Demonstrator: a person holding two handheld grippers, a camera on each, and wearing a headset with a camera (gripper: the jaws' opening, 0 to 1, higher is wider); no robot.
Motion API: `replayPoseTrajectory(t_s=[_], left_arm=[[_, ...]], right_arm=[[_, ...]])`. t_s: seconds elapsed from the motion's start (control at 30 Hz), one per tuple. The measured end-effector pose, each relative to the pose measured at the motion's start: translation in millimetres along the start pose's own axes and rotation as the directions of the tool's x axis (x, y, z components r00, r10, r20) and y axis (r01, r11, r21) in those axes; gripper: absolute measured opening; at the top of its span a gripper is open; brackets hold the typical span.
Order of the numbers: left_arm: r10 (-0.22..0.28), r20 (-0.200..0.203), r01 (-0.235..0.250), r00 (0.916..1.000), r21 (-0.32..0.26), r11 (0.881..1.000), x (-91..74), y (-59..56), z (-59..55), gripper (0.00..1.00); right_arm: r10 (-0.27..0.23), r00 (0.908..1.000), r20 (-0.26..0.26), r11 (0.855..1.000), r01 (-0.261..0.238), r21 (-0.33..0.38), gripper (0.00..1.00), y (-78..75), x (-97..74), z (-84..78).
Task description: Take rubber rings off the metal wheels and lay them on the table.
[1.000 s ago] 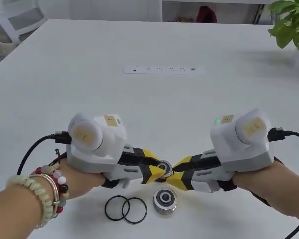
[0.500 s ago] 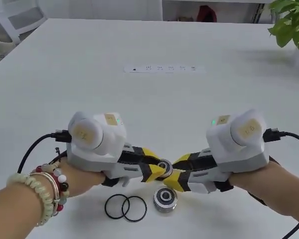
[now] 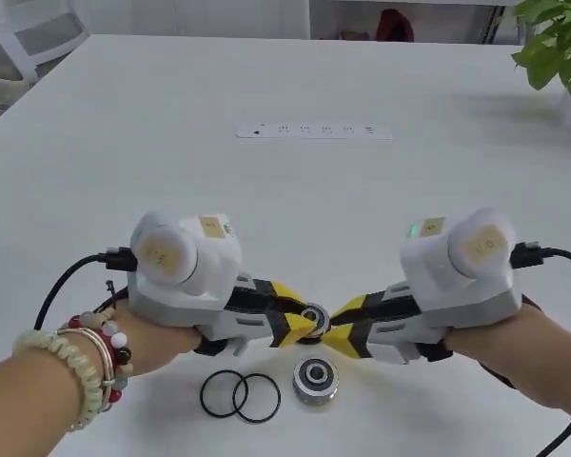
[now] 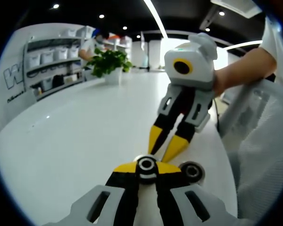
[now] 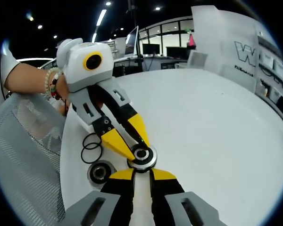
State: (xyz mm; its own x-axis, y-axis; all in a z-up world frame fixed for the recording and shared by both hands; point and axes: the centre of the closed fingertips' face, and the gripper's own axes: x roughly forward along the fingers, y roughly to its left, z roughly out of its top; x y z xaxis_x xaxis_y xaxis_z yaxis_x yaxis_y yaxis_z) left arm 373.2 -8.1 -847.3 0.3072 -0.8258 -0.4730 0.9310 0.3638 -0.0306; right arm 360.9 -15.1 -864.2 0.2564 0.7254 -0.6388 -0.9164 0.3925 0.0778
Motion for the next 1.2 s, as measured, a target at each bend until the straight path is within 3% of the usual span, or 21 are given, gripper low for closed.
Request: replayPoseTrajectory(t_s=[0.27, 0.53, 0.6, 0.67, 0.73, 0.77, 0.8, 0.9, 1.0, 1.03, 1.13, 1.2], left_arm=[[0.004, -0.002, -0.004, 1.0, -0.004, 1.0, 0.5, 0.9, -0.3, 0.14], [0.004, -0.003, -0.004, 1.0, -0.007, 1.0, 0.6, 1.3, -0.6, 0.14], [0.005, -0.003, -0.005, 1.0, -0.007, 1.0, 0.7, 1.2, -0.6, 0.14], [0.005, -0.003, -0.005, 1.0, -0.006, 1.0, 0.7, 1.1, -0.6, 0.14], [0.006, -0.004, -0.006, 1.0, -0.006, 1.0, 0.9, 1.1, -0.6, 0.14], [0.006, -0.004, -0.006, 1.0, -0.006, 1.0, 1.0, 1.0, -0.6, 0.14], [0.006, -0.004, -0.006, 1.0, -0.006, 1.0, 1.0, 1.1, -0.6, 0.14], [0.006, -0.005, -0.006, 1.0, -0.005, 1.0, 1.3, 1.1, -0.5, 0.14], [0.006, -0.005, -0.006, 1.0, -0.005, 1.0, 1.4, 1.2, -0.4, 0.14], [0.006, -0.005, -0.006, 1.0, -0.005, 1.0, 1.4, 1.1, -0.4, 0.14], [0.007, -0.006, -0.007, 1.0, -0.005, 1.0, 1.2, 1.3, -0.3, 0.14], [0.009, -0.006, -0.009, 0.9999, -0.004, 1.0, 1.0, 1.4, -0.2, 0.14]], right_arm=[[-0.015, 0.9999, -0.005, 1.0, 0.015, -0.006, 0.0, -3.8, -2.3, -1.4], [-0.047, 0.9988, -0.011, 0.999, 0.047, 0.013, 0.0, -8.9, -1.0, -1.2], [-0.057, 0.9983, -0.015, 0.997, 0.057, 0.045, 0.0, -10.1, -0.8, -1.4], [-0.07, 0.9974, -0.017, 0.99, 0.072, 0.12, 0.0, -12.5, -1.2, -1.5], [-0.073, 0.9972, -0.016, 0.966, 0.074, 0.248, 0.0, -14.8, -2.3, -0.3], [-0.069, 0.9975, -0.015, 0.939, 0.07, 0.337, 0.0, -15.6, -3.3, -0.5], [-0.069, 0.9976, -0.004, 0.928, 0.065, 0.367, 0.0, -17.1, -3.1, 0.1], [-0.065, 0.9977, 0.018, 0.916, 0.053, 0.398, 0.0, -17.9, -4.1, -0.6], [-0.074, 0.9968, 0.03, 0.864, 0.049, 0.501, 0.0, -16.5, -4.4, 0.8], [-0.083, 0.996, 0.033, 0.832, 0.051, 0.553, 0.0, -17.2, -4.6, 1.2], [-0.092, 0.9945, 0.051, 0.824, 0.047, 0.564, 0.0, -17.2, -5.5, 3.2], [-0.105, 0.9923, 0.065, 0.792, 0.043, 0.609, 0.0, -17.6, -5.8, 5.2]])
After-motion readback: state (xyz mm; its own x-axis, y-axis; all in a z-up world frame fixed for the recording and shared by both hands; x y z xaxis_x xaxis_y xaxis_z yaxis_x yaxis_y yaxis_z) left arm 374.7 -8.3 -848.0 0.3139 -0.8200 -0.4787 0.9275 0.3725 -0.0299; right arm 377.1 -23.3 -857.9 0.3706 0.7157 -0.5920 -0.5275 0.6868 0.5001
